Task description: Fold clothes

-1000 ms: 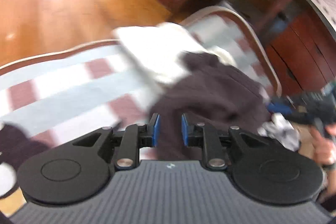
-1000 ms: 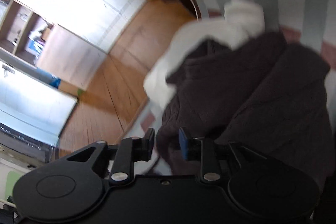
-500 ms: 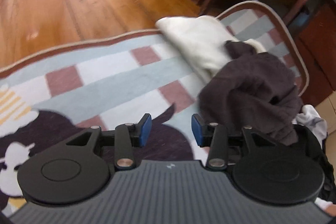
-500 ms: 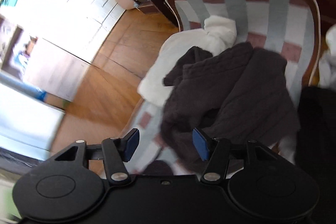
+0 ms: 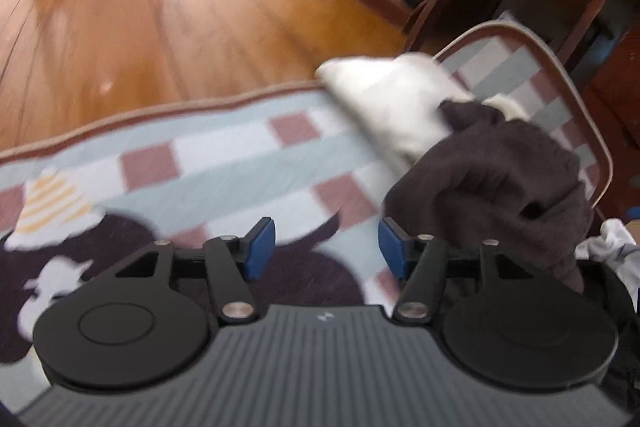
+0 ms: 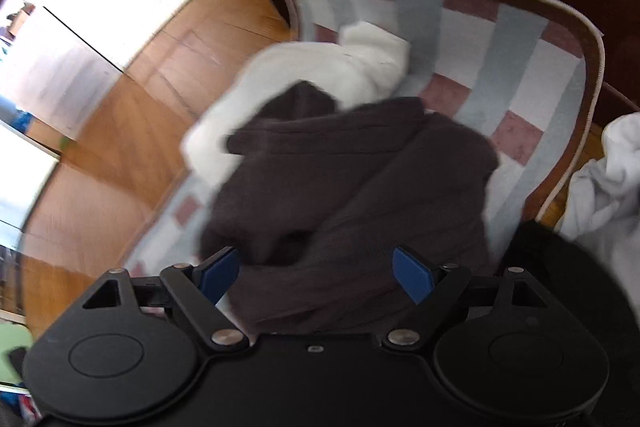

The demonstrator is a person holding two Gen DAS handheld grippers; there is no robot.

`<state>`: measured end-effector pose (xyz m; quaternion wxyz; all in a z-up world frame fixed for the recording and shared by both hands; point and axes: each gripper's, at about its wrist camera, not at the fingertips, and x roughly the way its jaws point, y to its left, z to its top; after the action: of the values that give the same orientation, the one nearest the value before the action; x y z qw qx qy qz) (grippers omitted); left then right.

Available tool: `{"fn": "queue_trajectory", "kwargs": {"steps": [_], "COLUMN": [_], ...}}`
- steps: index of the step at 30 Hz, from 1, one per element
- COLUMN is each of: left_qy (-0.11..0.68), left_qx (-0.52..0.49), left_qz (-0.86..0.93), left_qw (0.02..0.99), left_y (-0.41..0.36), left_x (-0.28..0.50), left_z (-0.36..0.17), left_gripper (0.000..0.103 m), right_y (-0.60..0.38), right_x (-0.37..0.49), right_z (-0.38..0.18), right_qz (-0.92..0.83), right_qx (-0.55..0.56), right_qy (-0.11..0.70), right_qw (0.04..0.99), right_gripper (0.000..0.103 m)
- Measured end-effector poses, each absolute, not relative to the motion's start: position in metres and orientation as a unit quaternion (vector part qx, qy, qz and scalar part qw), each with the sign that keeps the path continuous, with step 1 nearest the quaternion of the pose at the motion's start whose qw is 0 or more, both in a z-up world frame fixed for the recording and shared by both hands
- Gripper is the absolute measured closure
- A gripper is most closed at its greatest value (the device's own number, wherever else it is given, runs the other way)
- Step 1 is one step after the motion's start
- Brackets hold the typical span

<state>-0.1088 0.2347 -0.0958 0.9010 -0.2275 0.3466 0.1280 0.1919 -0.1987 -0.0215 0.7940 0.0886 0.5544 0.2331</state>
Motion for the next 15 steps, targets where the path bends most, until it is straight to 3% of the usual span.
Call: {"fn": "queue_trajectory", "kwargs": {"steps": [7,10,15], "left_qy": [0.387,0.403,0.422], "left_qx": [-0.236,-0.18,-0.171], "left_qz": [0.237,0.272,0.138], "left_qw": [0.859,0.855,0.879], "left_y": [0.258,0.266,0.272], "left_x": [-0.088,-0.054,0.01], "left_z": [-0.094,-0.075,-0.035], "left_gripper": [0.049,0.049,0.047], "right_y": [-0.172,-0.151,-0.201], "right_x": [0.349,0.355,0.294], "right_z": [-0.093,-0.102,-0.126], "right_qz": [0.341,0.412,0.391], "right_qx": [-0.09,-0.176,0.002], "right_qy": [0.598,0.554,0.544], "right_qw": [0.72,0.702,0.743], "right_gripper": [0.015,0.015,0.015]}}
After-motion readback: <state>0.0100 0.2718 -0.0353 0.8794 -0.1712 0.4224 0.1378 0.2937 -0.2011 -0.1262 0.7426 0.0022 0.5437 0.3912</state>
